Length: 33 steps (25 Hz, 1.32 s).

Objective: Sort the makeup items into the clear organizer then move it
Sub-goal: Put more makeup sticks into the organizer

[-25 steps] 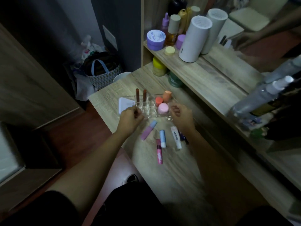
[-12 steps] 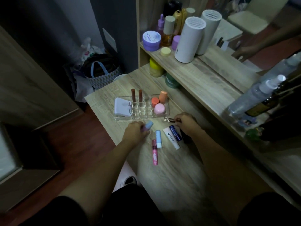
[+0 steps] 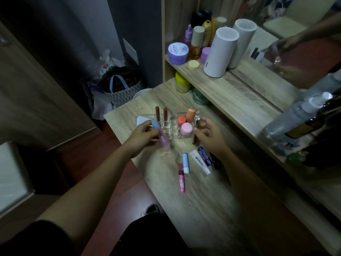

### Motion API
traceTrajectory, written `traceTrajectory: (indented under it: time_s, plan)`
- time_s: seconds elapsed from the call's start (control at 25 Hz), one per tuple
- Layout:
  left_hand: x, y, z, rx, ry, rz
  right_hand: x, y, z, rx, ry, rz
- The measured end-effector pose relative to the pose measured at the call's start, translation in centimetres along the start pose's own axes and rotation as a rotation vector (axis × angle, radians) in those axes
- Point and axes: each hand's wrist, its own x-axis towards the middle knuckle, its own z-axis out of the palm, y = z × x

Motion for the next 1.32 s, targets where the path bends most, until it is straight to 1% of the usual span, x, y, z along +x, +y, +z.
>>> traceTrajectory:
  time_s: [0.04,0.16,0.32,0.44,0.64,0.8,0.96,1.08,1.2,1.32]
  plan:
    - [0.2,0.4,-0.3,0.041,0.034,0.027,0.3,-0.9,0.6,0.038,0.011,-0.001]
    - [1.6,0.4,-0.8,0.315,0.152,0.201,2.5,-1.8,2.1,0.077,0.069,-0.014]
    - [0.8,0.3,-0.4,0.529,0.192,0.404,3.1,-2.2,3.0,0.063,0.177,-0.032]
    - [0.5,0.1,0.3,0.668,0.187,0.488,3.1,-1.6,3.7,0.064,0.17,-0.033]
    - [1.2,-0.9,0.7,0.757,0.176,0.473,3.9,-1.0,4.1,-0.049,0.115,-0.049]
    - [1.7,-1.2,1.3,0.675,0.243,0.431,4.7,-0.4,4.7,-0.178,0.103,-0.082]
    - [2.2,-1.7,1.6,0.677,0.275,0.407,5.5,-0.5,5.0,-0.268,0.06,-0.09]
    - [2.3,-1.9,1.6,0.662,0.276,0.407,5.6,-0.6,4.7,-0.256,0.033,-0.069]
    - [2.1,-1.8,1.6,0.63,0.284,0.361,5.3,-1.1,4.3,-0.241,-0.001,-0.036]
    - [1.3,-1.8,1.7,0.609,0.331,0.342,4.6,-1.8,3.5,-0.288,0.016,-0.091]
